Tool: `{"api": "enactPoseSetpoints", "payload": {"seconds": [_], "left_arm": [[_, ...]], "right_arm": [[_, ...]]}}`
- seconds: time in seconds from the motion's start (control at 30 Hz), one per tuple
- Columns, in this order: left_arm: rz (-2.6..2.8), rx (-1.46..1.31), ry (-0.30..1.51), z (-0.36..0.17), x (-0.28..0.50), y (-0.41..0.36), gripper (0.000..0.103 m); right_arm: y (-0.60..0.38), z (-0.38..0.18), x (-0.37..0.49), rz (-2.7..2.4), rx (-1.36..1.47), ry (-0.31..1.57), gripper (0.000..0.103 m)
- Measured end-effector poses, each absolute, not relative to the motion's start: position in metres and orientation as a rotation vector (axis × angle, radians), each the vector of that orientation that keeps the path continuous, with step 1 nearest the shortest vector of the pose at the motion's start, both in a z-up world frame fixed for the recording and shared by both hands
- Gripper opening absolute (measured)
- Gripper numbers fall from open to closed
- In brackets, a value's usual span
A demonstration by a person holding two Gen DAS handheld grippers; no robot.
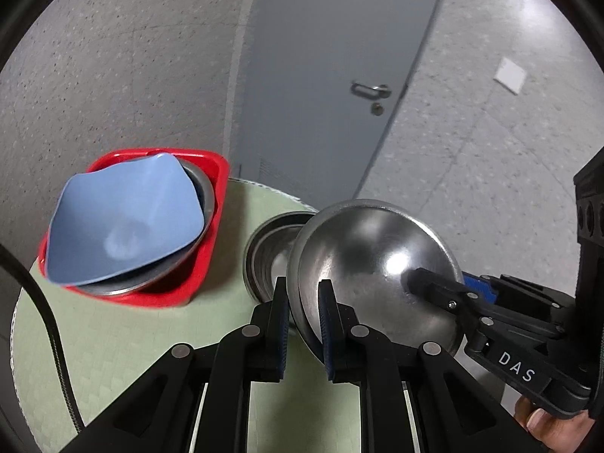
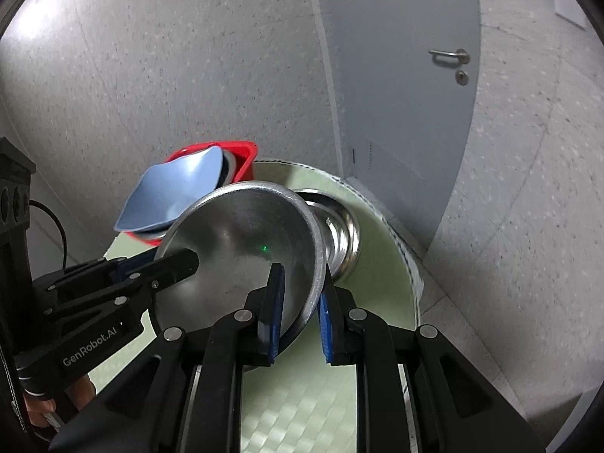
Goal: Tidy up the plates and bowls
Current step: 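Lower the small steel bowl into the stacked bowls and open the right tool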
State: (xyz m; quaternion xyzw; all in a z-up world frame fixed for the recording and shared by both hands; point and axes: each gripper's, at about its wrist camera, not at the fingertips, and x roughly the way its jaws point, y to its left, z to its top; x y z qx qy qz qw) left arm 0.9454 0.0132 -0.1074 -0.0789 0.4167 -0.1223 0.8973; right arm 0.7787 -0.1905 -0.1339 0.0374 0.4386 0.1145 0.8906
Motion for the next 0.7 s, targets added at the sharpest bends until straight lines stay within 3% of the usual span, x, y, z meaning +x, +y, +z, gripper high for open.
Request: {"api": "enactPoseSetpoints", "payload": {"seconds": [0.7], "left_arm": [[-0.165, -0.136, 1.008, -0.168, 1.052, -0.022, 0.011]], "right_arm": [[-0.187, -0.195, 0.847, 0.228, -0.065, 1.008, 0.019]]}}
